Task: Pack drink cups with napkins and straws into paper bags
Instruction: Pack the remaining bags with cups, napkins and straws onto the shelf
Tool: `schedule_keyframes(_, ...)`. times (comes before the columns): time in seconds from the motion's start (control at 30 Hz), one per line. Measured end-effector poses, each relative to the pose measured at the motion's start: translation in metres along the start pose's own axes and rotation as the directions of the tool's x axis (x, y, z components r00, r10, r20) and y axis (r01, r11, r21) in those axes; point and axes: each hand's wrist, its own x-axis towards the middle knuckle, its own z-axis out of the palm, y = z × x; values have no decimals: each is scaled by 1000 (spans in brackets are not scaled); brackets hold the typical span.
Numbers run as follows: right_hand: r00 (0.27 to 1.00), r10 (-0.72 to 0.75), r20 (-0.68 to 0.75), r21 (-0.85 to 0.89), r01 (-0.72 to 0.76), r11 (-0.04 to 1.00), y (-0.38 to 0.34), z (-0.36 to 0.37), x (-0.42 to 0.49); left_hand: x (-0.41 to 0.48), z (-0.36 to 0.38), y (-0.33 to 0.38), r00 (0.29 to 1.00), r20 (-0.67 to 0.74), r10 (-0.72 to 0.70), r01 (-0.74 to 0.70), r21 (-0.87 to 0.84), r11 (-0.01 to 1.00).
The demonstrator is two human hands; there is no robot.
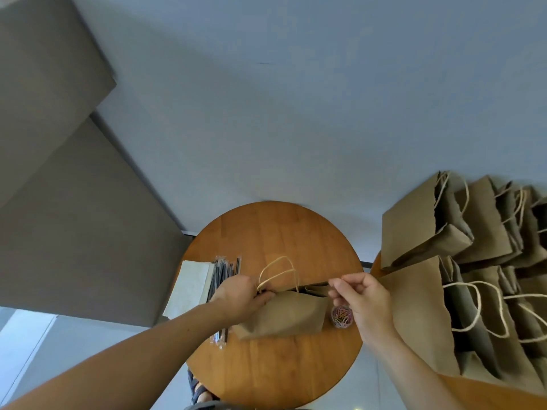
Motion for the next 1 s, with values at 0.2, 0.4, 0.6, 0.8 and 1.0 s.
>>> schedule_keyframes(0.2,985,-134,110,-51,140,989,-48,33,-19,2,-1,0,999,20,-36,35,43,998)
schedule_keyframes(0.4,978,-99,184,-126,123,984,-48,61,-29,6,-2,-1,1000,24,-7,5,55,998)
schedule_keyframes(0.6,975,-28,218,-220,77,972,-40,79,-32,5,0,0,998,-7,60,-59,113,992)
schedule_keyframes(0.8,962,-101,254,-471,214,856,-32,82,-20,0,11,-2,992,-90,86,-73,133,988)
schedule_keyframes(1.0,912,-166,375,-585,372,720,-25,78,-12,0,17,-7,983,-115,146,-122,188,974)
